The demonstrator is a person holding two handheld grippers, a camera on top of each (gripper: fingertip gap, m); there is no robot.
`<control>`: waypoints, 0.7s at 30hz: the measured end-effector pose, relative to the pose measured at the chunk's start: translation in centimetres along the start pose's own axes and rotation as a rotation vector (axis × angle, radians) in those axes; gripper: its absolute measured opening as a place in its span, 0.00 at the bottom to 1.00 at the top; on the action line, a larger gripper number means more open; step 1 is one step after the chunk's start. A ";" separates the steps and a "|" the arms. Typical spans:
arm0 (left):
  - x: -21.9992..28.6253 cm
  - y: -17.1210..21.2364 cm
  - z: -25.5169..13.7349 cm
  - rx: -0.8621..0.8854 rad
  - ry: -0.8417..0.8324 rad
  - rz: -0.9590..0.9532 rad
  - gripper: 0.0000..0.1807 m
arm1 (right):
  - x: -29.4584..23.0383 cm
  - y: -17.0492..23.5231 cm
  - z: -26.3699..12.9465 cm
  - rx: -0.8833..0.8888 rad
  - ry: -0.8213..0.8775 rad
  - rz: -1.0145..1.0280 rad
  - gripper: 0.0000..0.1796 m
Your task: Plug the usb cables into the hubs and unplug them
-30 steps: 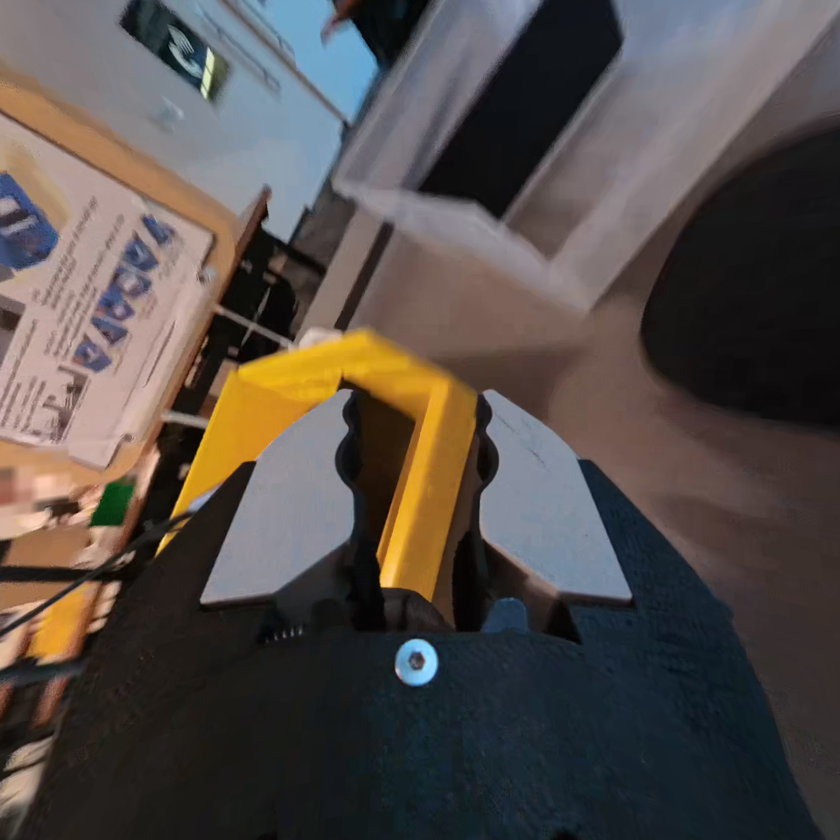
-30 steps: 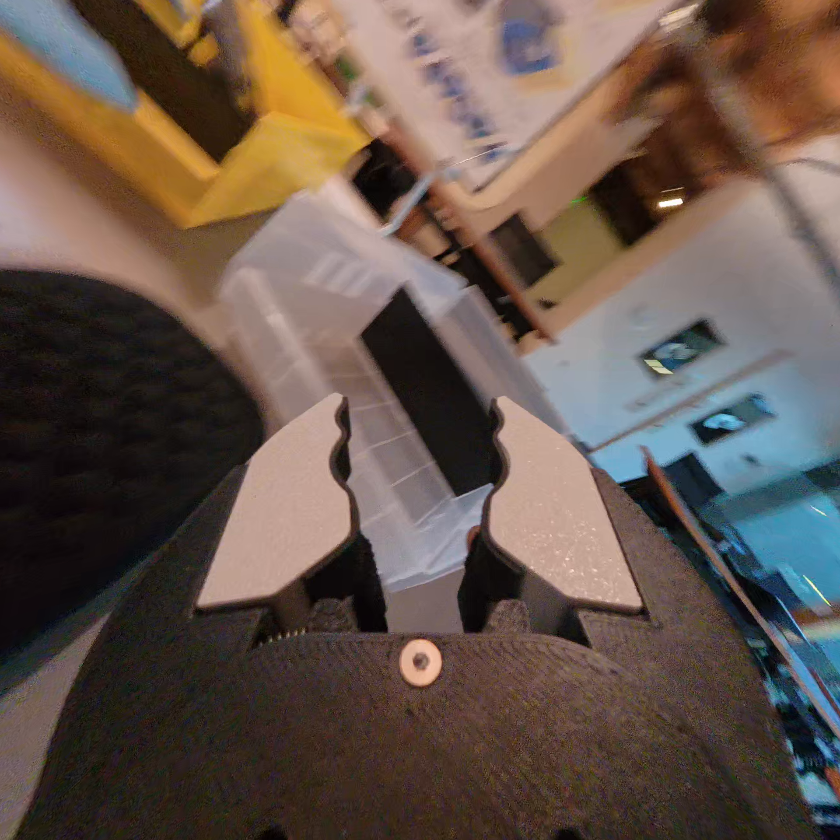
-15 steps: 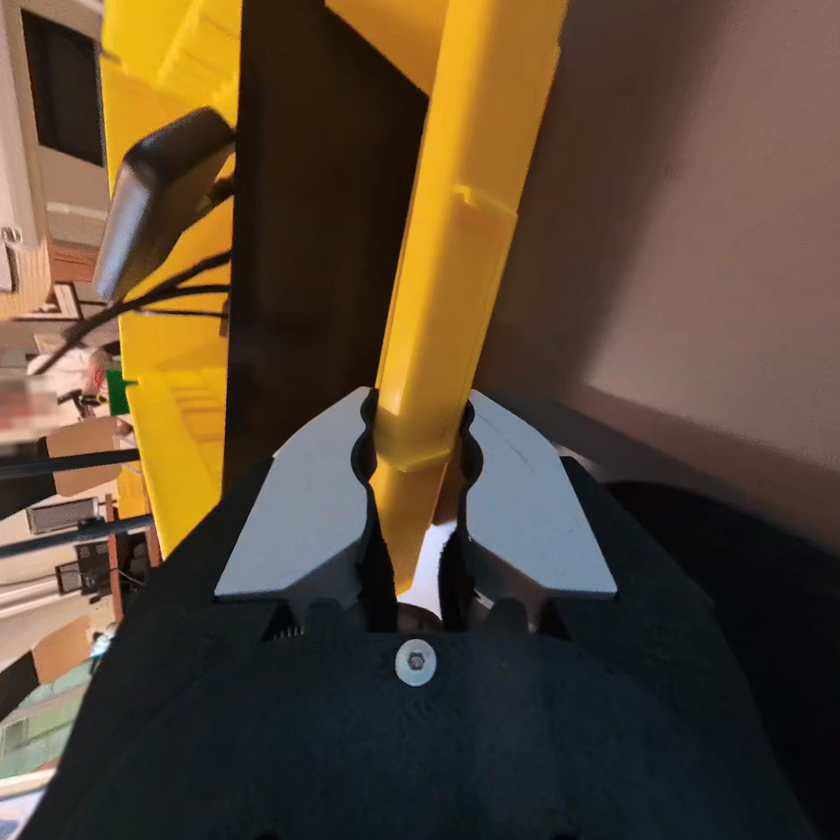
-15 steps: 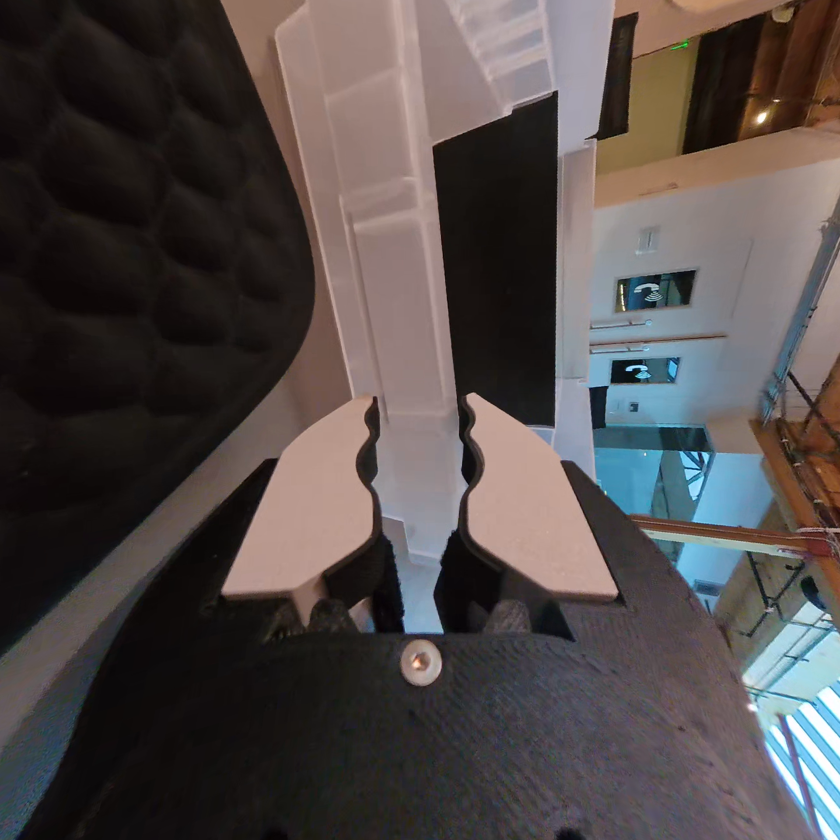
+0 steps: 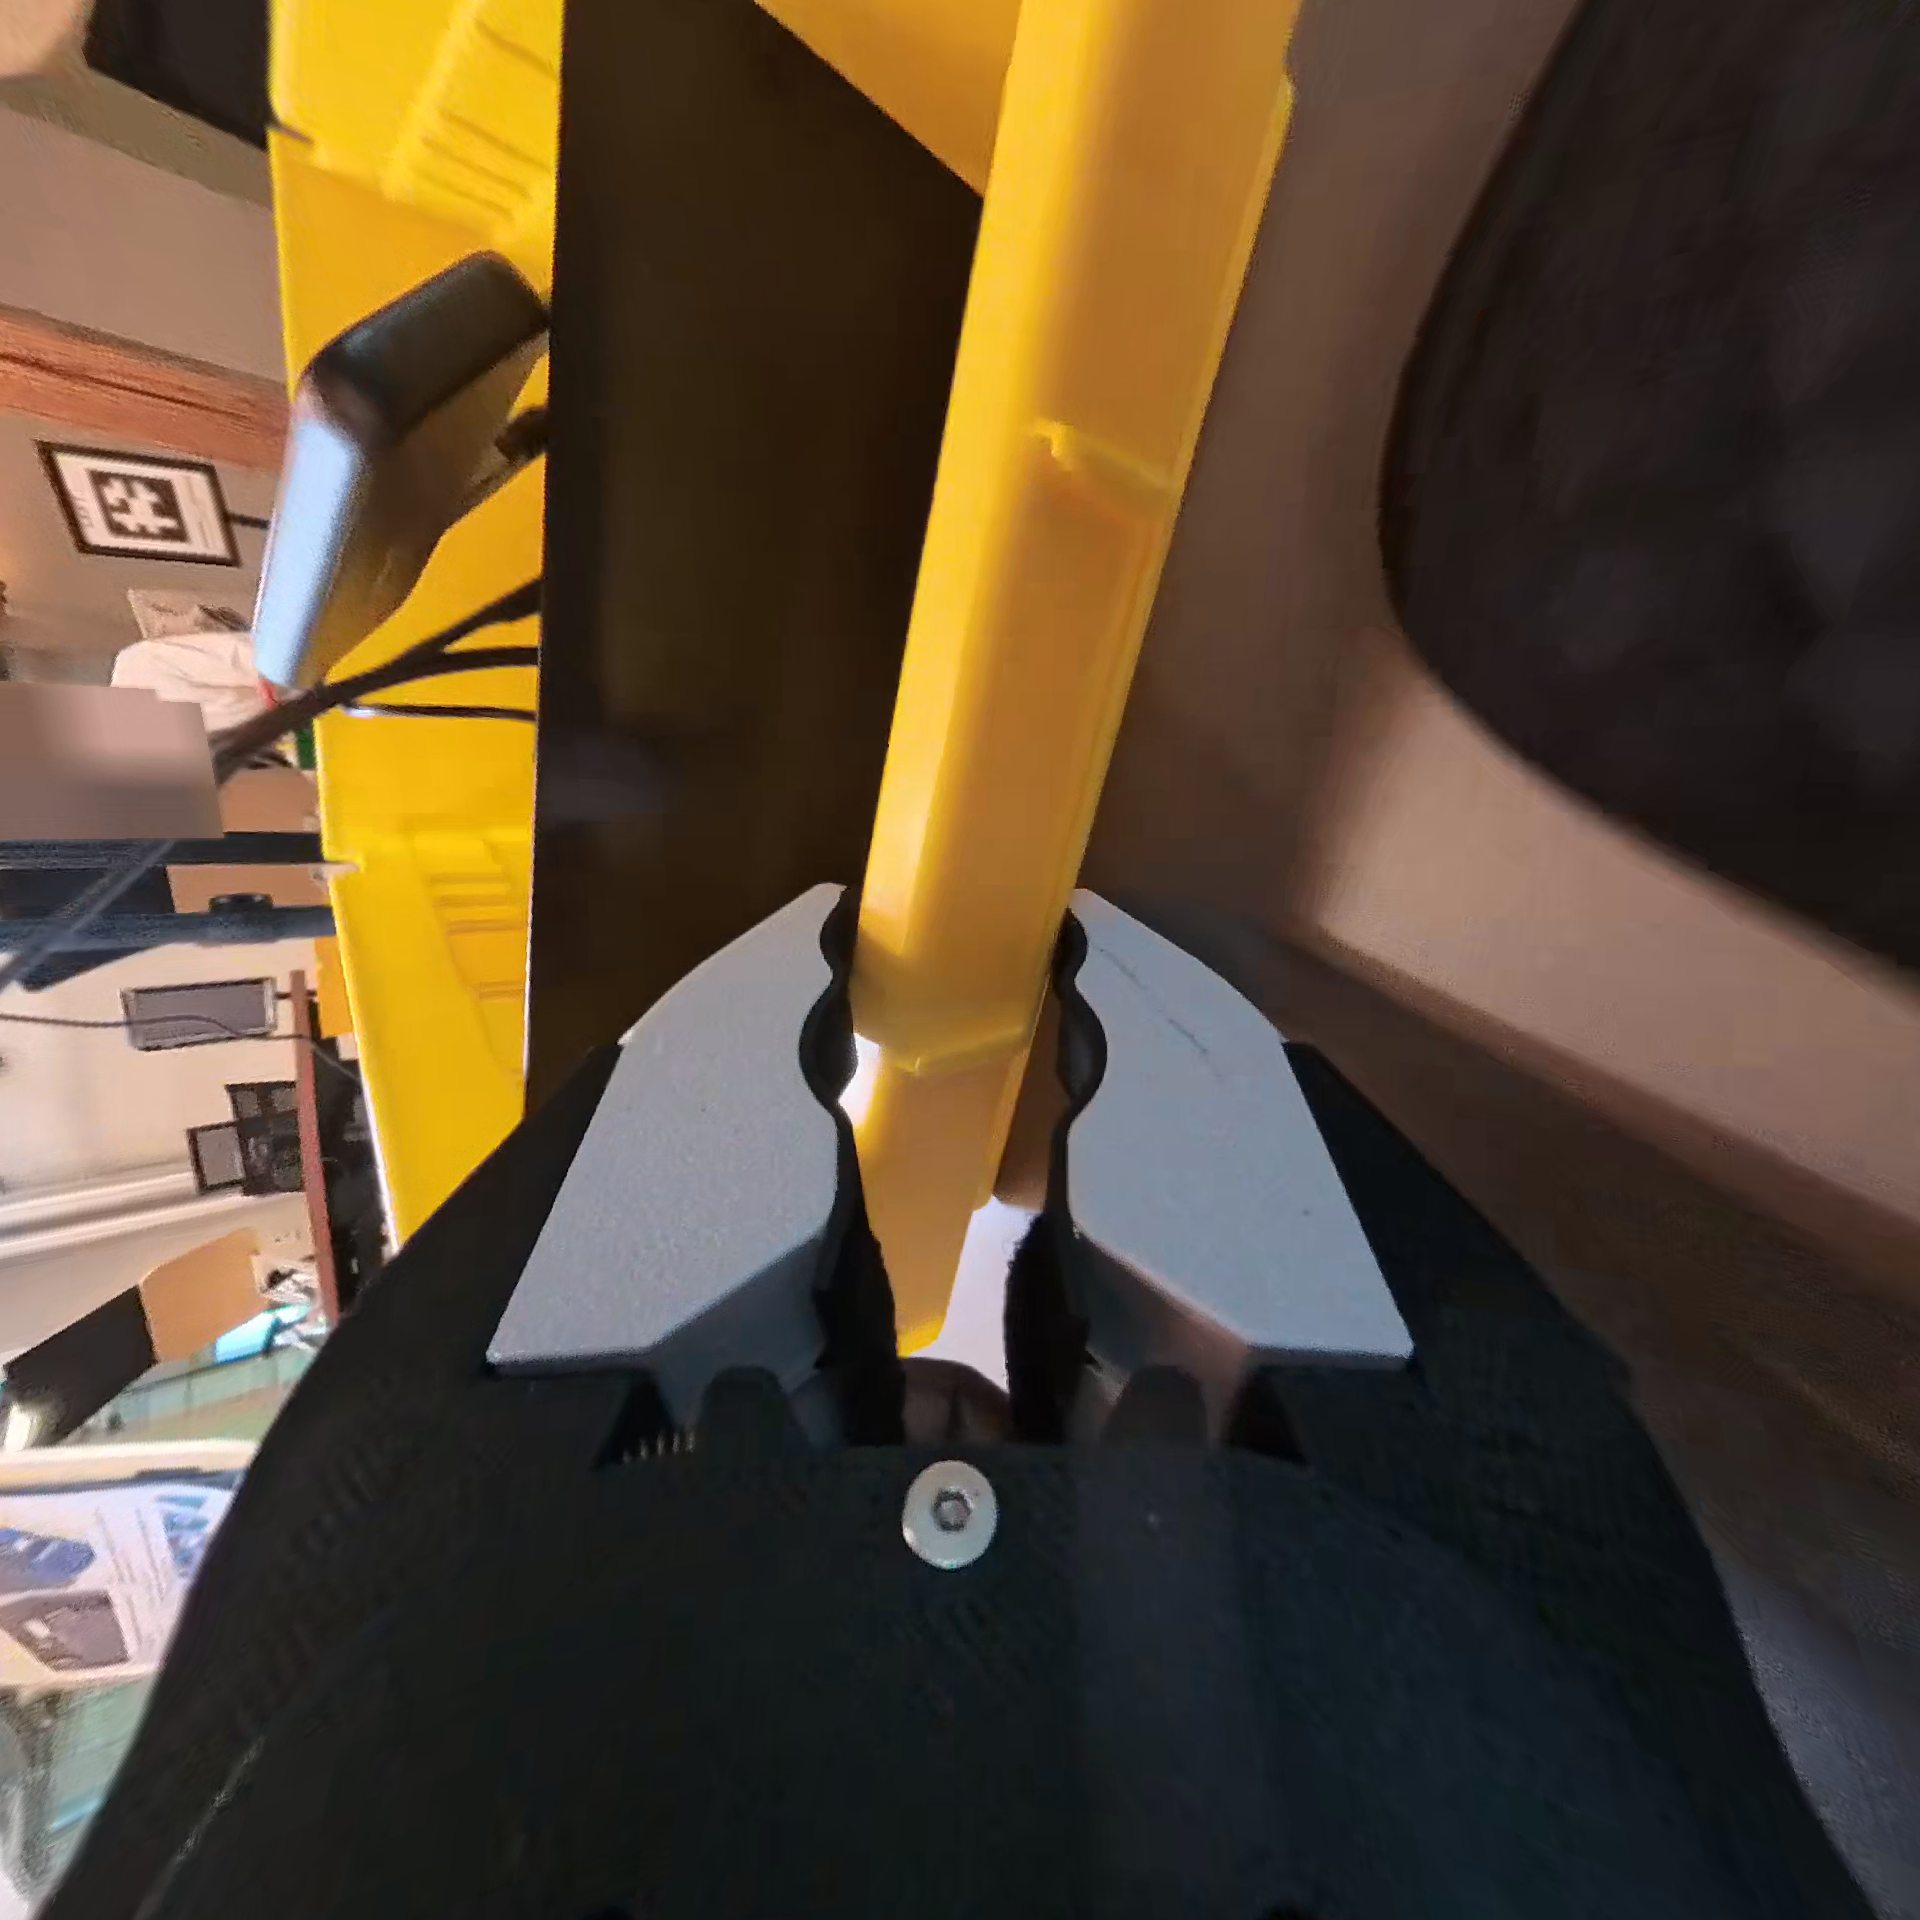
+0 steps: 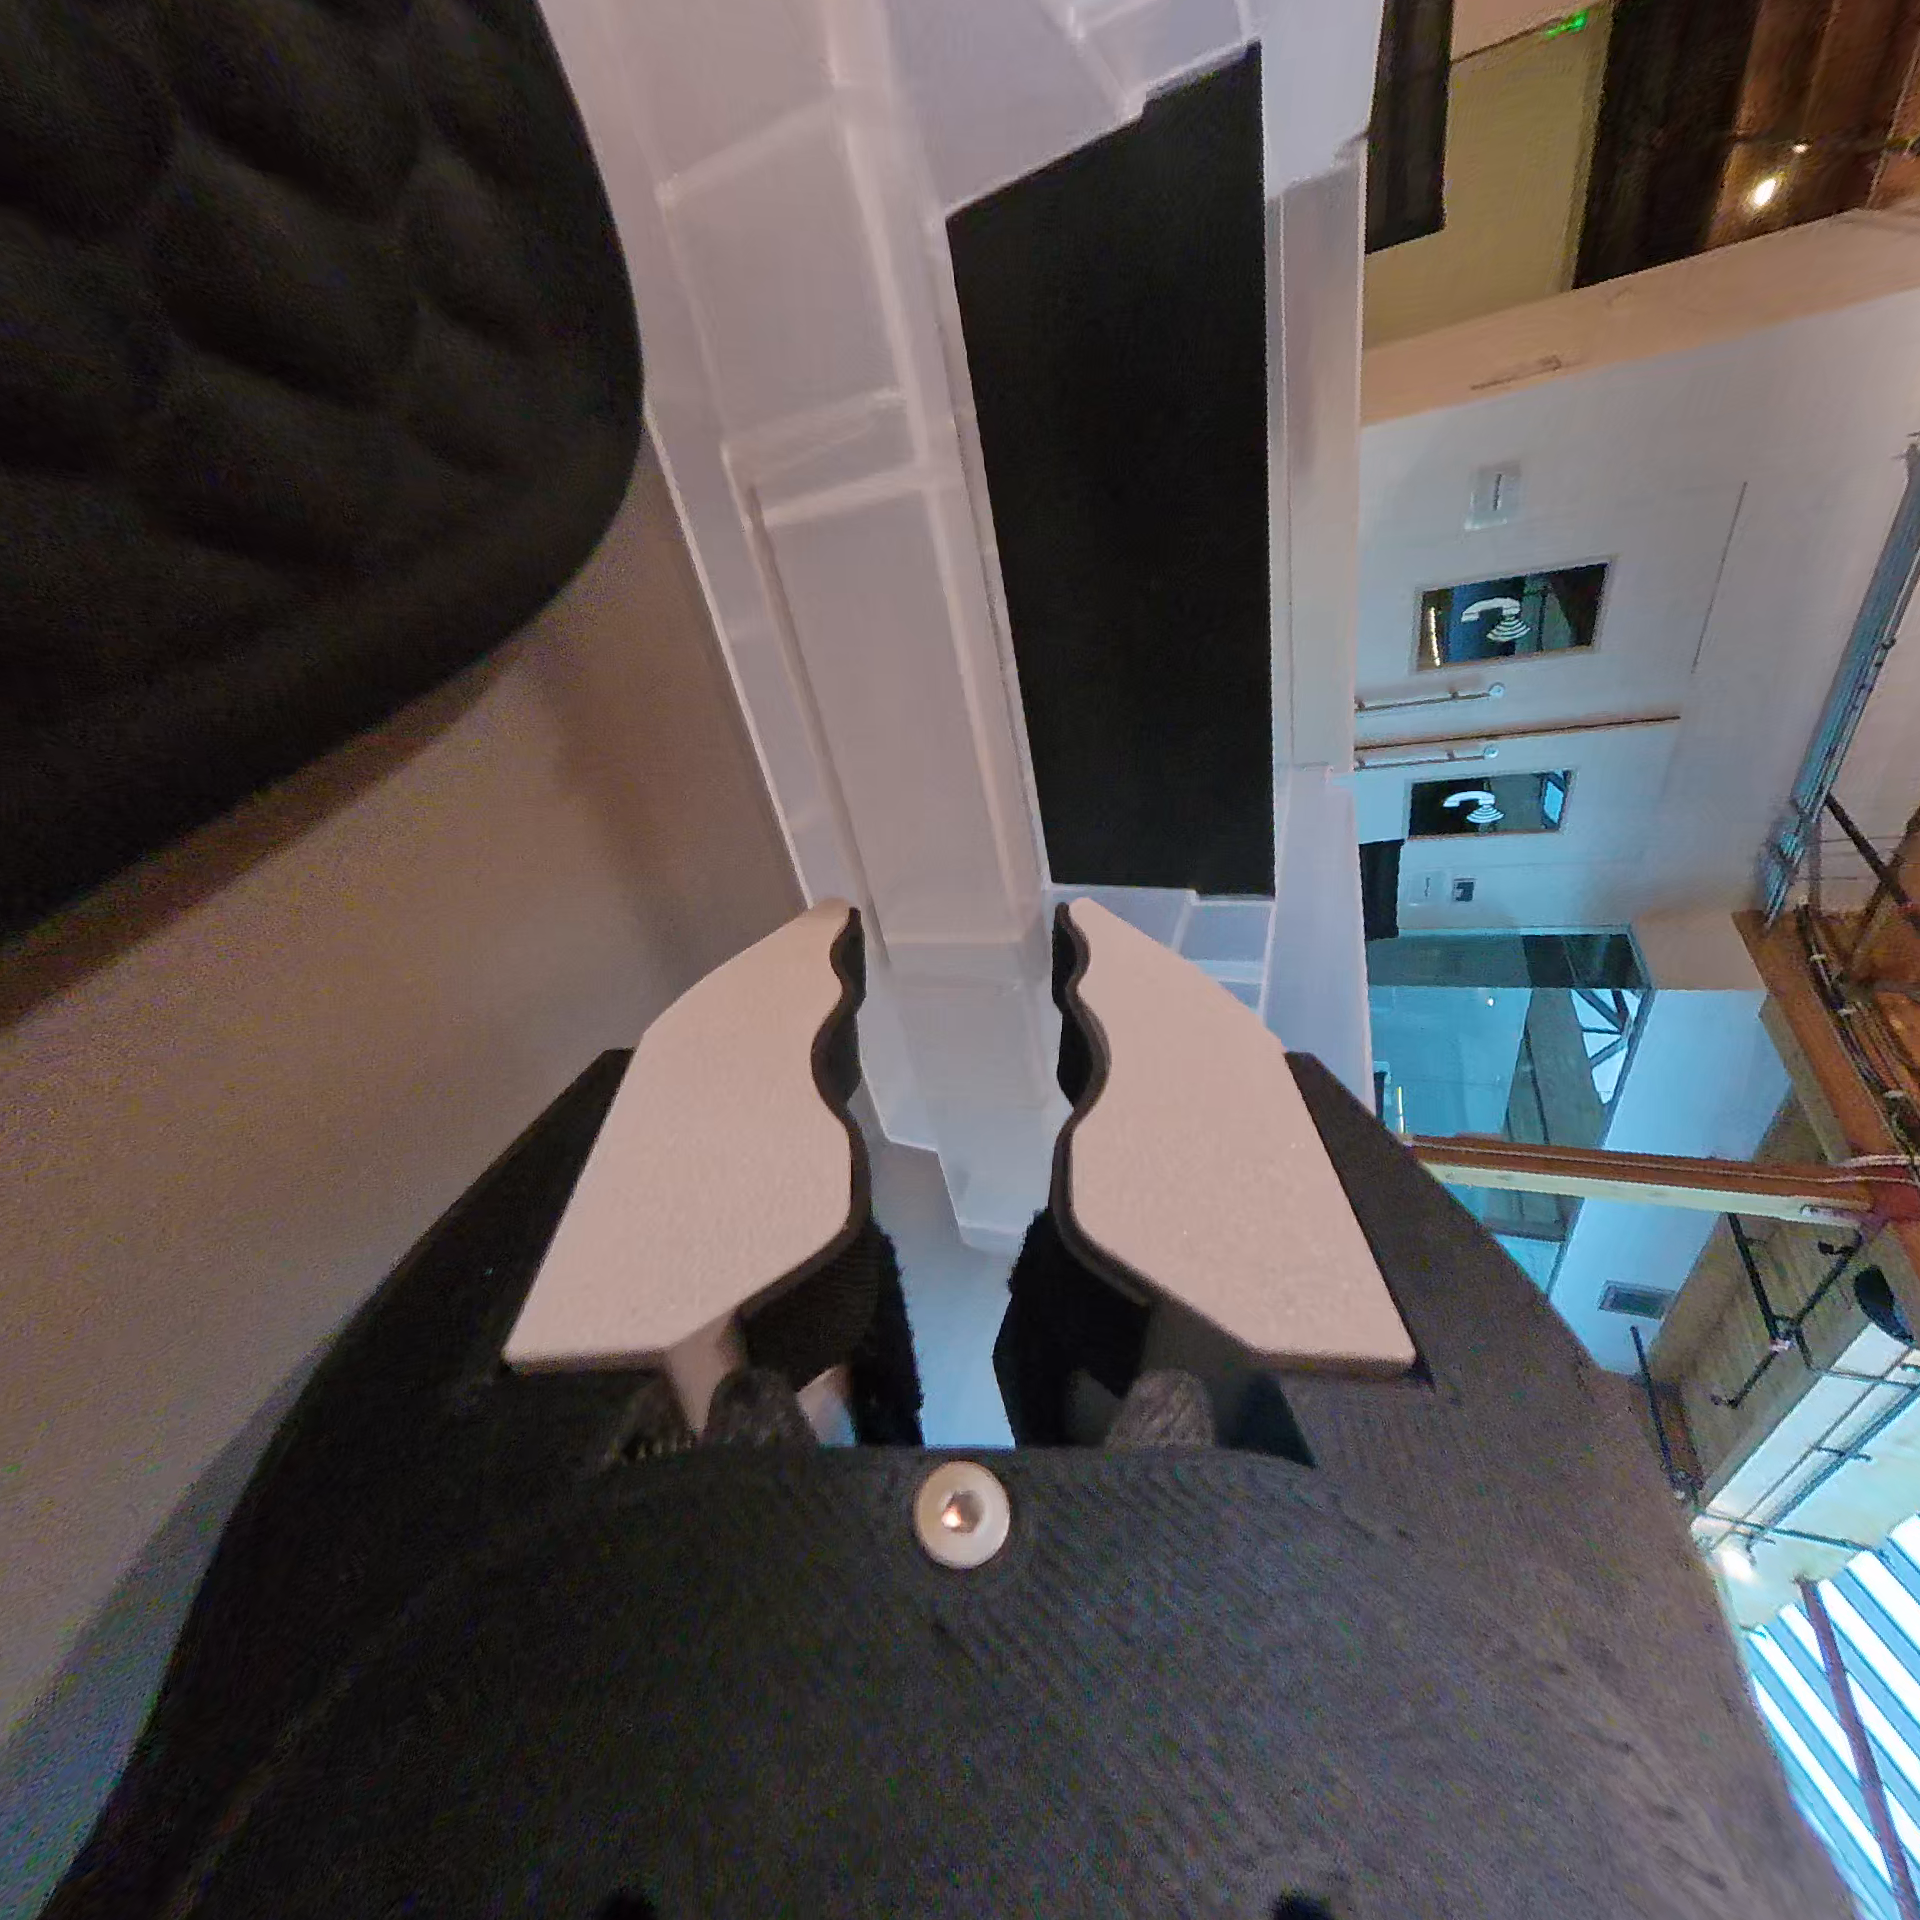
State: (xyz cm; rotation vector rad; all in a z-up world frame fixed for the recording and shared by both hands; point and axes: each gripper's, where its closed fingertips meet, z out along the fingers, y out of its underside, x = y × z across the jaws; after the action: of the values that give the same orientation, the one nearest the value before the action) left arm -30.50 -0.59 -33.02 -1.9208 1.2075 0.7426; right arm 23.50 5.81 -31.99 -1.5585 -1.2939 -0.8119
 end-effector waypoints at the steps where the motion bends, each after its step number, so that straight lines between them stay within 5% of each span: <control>1: -0.1 1.1 -0.5 0.004 -0.005 0.008 0.20 | 0.0 0.4 -0.1 -0.010 -0.001 0.004 0.20; 17: -0.3 13.0 -6.7 0.008 -0.066 0.027 0.21 | 1.1 4.3 -0.4 -0.154 0.037 0.124 0.22; 21: -1.1 13.5 -7.2 0.046 -0.139 -0.081 0.35 | 1.1 2.5 -1.6 0.000 -0.027 0.206 0.24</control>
State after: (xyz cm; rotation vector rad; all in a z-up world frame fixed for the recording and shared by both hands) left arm -42.71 -9.81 -31.91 -1.8377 1.0466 0.7853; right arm 26.33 4.68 -31.02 -1.6758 -1.1291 -0.6624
